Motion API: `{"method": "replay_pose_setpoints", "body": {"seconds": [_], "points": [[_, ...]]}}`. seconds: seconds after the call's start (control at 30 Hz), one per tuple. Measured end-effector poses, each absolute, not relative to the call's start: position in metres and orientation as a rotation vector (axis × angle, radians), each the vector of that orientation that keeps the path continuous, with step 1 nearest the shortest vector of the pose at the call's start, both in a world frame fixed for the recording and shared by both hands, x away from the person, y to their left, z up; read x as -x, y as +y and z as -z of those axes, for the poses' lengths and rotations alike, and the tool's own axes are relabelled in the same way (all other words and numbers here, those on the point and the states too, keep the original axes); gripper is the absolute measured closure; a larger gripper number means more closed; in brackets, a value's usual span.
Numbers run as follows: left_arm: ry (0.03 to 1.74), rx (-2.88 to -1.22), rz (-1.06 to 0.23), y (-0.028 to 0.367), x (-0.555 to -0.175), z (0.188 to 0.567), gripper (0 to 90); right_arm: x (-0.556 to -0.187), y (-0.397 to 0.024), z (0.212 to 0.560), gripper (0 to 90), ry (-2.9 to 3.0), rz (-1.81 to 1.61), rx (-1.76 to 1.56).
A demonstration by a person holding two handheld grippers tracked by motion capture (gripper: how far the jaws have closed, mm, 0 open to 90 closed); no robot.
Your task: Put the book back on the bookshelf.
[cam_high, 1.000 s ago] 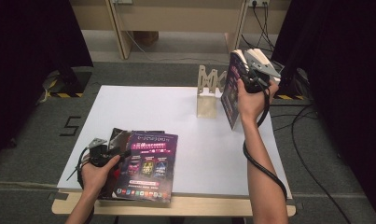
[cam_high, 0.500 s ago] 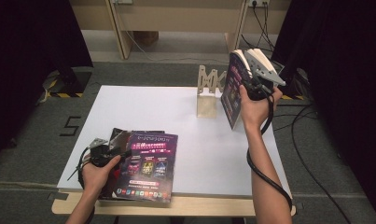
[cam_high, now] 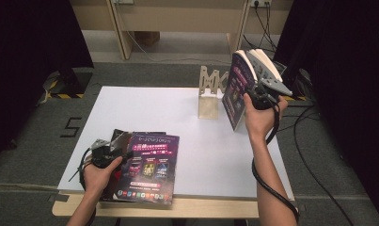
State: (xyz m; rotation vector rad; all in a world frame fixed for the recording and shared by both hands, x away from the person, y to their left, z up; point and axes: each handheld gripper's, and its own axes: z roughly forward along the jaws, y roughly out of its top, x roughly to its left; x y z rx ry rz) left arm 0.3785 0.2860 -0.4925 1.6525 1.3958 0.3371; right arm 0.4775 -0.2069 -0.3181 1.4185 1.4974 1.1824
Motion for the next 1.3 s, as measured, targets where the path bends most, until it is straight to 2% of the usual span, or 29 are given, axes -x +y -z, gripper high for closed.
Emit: {"method": "replay_pose_setpoints", "body": {"seconds": [0.83, 1.3], "points": [[1.393, -1.666, -0.334, 0.28, -0.385, 0.491, 37.3, -0.449, -0.203, 0.337, 61.5, 1.536, -1.177, -1.434], [1.437, -1.685, -0.364, 0.283, -0.385, 0.491, 39.4, -0.437, -0.181, 0.366, 61.1, 1.658, -1.186, -1.446]]}}
